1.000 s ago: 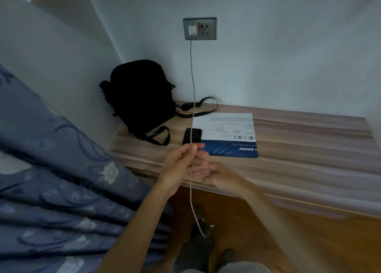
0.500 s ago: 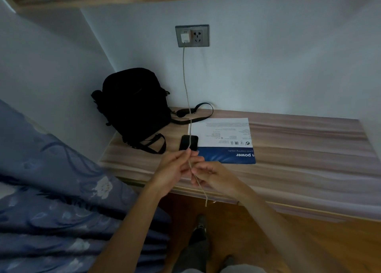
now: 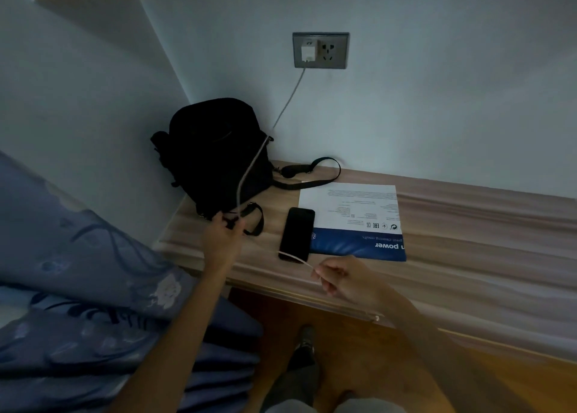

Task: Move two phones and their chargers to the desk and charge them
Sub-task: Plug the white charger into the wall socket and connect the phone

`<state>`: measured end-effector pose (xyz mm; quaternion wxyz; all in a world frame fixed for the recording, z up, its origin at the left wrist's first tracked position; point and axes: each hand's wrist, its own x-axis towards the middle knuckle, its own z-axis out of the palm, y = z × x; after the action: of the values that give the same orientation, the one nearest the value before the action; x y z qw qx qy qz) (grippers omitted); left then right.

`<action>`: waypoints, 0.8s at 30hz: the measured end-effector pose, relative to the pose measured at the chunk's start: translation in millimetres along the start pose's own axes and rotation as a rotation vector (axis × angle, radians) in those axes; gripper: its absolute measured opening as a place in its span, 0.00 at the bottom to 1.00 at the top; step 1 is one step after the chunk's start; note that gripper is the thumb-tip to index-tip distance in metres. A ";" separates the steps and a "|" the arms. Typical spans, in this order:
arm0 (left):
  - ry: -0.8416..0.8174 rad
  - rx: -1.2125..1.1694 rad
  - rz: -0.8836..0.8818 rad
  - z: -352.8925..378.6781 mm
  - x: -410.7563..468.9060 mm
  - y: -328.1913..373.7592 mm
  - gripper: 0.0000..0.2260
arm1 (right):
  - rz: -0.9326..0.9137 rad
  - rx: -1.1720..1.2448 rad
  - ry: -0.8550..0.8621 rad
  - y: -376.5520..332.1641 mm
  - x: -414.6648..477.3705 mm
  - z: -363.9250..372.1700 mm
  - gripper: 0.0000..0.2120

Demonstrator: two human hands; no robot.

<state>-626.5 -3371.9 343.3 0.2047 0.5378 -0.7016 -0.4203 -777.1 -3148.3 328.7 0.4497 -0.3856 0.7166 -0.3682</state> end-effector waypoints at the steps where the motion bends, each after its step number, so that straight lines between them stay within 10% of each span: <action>1: -0.038 0.093 0.179 6.0 -9.0 1.3 0.19 | -0.004 -0.009 -0.005 -4.3 5.2 0.4 0.10; 6: -0.716 0.123 0.570 40.9 -53.1 12.1 0.13 | -0.024 -0.032 -0.007 -20.4 30.7 -2.0 0.10; 24: -0.599 0.428 0.406 5.0 24.3 -47.5 0.09 | 0.073 0.060 0.051 38.9 30.6 -50.9 0.05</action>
<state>-610.7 -3395.8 298.0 -0.0461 0.2728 -0.8934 -0.3539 -842.1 -3149.3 300.1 0.4560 -0.3358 0.7300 -0.3826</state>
